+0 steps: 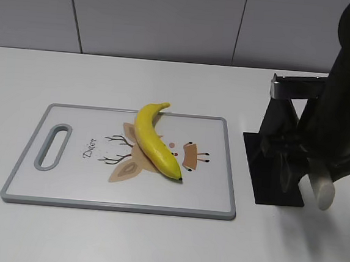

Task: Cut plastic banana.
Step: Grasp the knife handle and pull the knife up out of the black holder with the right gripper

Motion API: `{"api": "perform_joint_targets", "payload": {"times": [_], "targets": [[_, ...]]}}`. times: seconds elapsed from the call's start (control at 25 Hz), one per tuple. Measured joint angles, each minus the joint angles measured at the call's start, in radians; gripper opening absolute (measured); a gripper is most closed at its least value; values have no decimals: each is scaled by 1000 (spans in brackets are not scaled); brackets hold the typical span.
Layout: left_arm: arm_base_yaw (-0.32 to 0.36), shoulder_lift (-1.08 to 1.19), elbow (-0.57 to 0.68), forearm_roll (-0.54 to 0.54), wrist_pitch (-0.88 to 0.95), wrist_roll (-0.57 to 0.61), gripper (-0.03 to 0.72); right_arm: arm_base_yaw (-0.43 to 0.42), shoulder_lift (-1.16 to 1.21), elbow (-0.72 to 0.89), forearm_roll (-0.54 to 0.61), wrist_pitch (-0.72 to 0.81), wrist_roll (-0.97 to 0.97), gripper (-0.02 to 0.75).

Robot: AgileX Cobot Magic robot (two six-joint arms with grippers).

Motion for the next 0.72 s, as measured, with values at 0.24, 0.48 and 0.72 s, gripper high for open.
{"api": "perform_joint_targets", "payload": {"times": [0.24,0.48,0.72], "targets": [[0,0,0,0,0,0,520,-3,-1,0,-19,11,7,184],[0,0,0,1,0,0,520,-3,-25,0,-15,5,7,184],[0,0,0,1,0,0,520,-3,-92,1,-11,5,9,185]]}}
